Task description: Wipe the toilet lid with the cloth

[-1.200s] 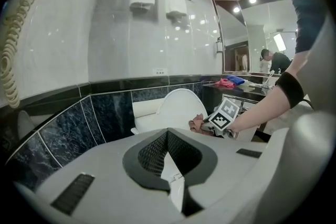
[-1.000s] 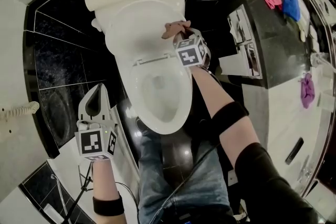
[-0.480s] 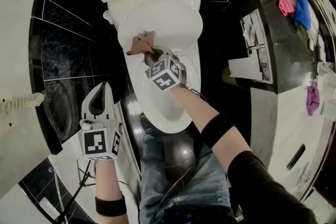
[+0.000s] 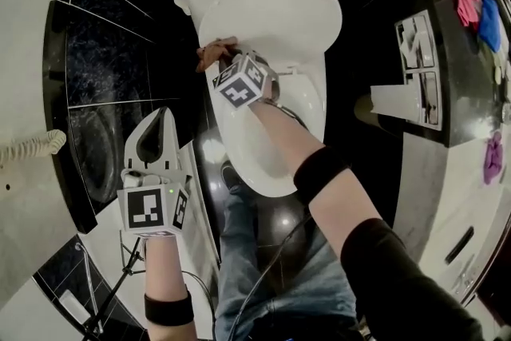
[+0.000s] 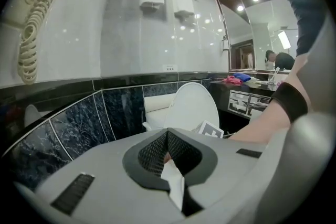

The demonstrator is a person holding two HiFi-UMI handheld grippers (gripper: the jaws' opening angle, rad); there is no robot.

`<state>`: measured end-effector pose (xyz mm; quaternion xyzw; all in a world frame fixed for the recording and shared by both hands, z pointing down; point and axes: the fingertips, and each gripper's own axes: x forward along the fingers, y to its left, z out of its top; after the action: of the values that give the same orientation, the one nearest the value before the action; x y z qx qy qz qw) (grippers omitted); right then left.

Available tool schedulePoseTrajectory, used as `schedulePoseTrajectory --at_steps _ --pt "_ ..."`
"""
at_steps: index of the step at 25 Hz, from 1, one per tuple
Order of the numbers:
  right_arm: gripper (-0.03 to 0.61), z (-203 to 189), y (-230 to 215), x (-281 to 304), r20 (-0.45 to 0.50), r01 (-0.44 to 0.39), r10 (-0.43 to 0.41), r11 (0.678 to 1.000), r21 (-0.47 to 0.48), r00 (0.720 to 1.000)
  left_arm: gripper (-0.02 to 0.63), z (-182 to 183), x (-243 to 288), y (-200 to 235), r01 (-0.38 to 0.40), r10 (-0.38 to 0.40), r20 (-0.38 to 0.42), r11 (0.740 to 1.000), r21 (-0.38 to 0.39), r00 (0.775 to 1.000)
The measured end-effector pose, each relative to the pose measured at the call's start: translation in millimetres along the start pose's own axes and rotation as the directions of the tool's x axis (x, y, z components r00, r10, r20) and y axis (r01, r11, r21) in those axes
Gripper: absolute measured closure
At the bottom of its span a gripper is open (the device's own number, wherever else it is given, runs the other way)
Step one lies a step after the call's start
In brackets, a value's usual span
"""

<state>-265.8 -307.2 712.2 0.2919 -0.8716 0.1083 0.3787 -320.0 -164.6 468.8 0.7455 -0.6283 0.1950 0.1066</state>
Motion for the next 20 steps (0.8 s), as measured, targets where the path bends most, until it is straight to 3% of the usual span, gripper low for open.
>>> schedulePoseTrajectory --at_steps 7,13,18,20 --pt "0.503 -69.1 -110.0 -62.6 -0.061 0.195 -0.189 0.975 0.107 0.980 0.612 2.0 10.6 -31.5 0.033 -0.033 -0.001 0.999 -0.007 0.999" --pt "0.505 -127.9 -190.4 -114.3 -0.131 0.334 -0.312 0.917 0.216 0.941 0.612 11.4 21.3 -67.4 0.071 -0.071 0.004 0.997 0.007 0.997" --pt "0.503 -147.9 -208.9 -135.4 -0.159 0.383 -0.351 0.882 0.276 0.923 0.613 18.0 20.8 -74.9 0.071 -0.071 0.007 0.997 0.013 0.997" --pt "0.505 -143.0 -197.8 -135.9 -0.148 0.362 -0.332 0.887 0.288 0.932 0.612 20.2 18.7 -73.2 0.063 -0.063 0.010 0.998 0.009 0.998"
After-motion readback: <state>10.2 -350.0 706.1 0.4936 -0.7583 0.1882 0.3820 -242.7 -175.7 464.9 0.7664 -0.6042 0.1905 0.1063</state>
